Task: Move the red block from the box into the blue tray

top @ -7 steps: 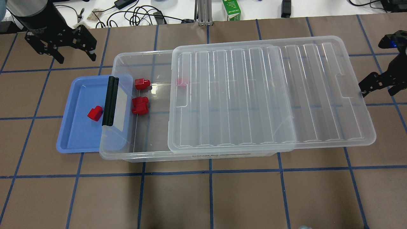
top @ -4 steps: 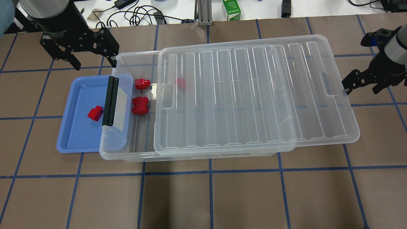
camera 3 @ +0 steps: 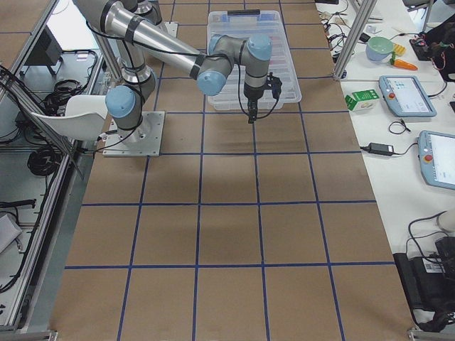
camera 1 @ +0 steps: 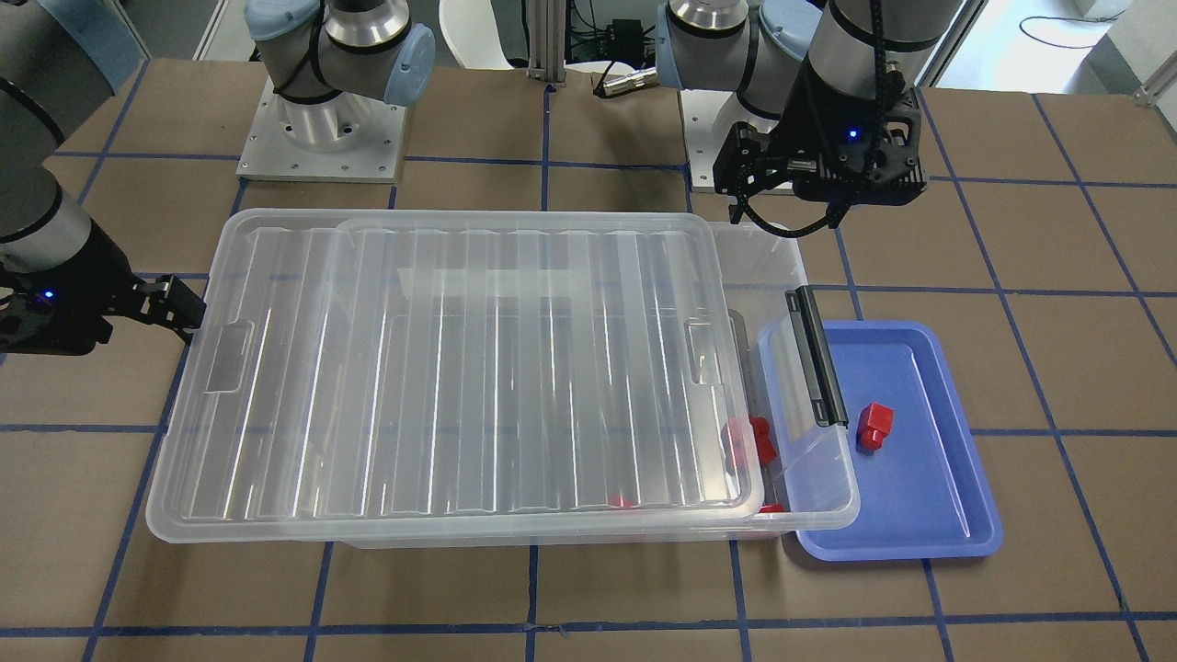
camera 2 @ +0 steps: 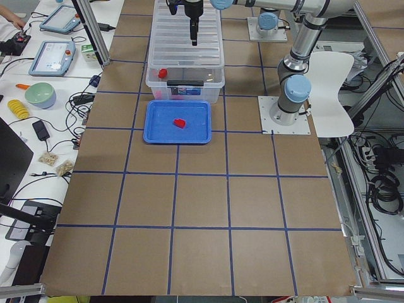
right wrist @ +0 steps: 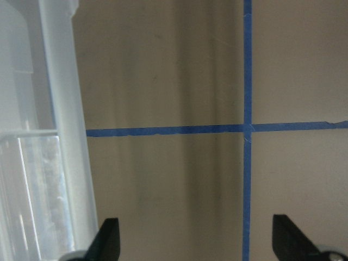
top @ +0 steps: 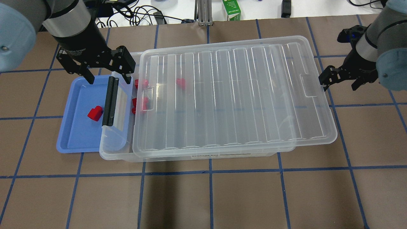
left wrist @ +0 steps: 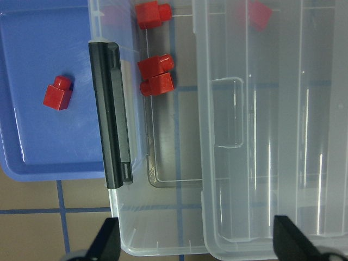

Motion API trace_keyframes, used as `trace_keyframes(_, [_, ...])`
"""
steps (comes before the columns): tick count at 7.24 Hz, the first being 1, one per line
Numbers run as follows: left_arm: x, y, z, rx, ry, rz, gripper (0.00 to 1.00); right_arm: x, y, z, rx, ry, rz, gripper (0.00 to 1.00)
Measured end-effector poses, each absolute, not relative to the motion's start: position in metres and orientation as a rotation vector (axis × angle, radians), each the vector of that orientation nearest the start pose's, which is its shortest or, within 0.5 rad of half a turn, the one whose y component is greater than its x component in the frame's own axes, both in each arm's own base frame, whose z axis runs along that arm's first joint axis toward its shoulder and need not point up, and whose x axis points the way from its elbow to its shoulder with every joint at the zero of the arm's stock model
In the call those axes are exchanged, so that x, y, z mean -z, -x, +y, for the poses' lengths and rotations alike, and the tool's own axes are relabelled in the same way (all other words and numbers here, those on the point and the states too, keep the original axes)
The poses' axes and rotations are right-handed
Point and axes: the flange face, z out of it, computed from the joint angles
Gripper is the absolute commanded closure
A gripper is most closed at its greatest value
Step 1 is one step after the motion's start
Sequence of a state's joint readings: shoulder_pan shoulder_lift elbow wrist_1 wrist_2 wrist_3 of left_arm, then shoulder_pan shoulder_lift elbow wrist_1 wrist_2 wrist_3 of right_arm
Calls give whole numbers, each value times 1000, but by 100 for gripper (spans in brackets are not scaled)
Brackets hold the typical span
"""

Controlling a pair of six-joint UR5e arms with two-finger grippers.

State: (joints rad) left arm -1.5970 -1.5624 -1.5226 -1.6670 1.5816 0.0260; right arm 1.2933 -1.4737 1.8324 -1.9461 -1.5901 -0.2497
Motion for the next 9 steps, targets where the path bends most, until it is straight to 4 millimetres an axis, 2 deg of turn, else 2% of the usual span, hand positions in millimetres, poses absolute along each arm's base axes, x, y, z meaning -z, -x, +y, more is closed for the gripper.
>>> trace_keyframes(2, [-503,132,-468,-67,-77,3132,0,-350,-22,-527,30,-45,3165,0])
trace_keyframes(3, [-499,129,-462,-76,-65,3132,0,-350,-32,-527,31,-31,3164,0])
trace_keyframes(7, [-499,123,-450,-71,-53,3130,0,-350,-54,-525,31,33,3164,0])
trace_keyframes(9, [-499,122,-451,-67,-48,3130,0,-354,-55,-528,46,56,3169,0])
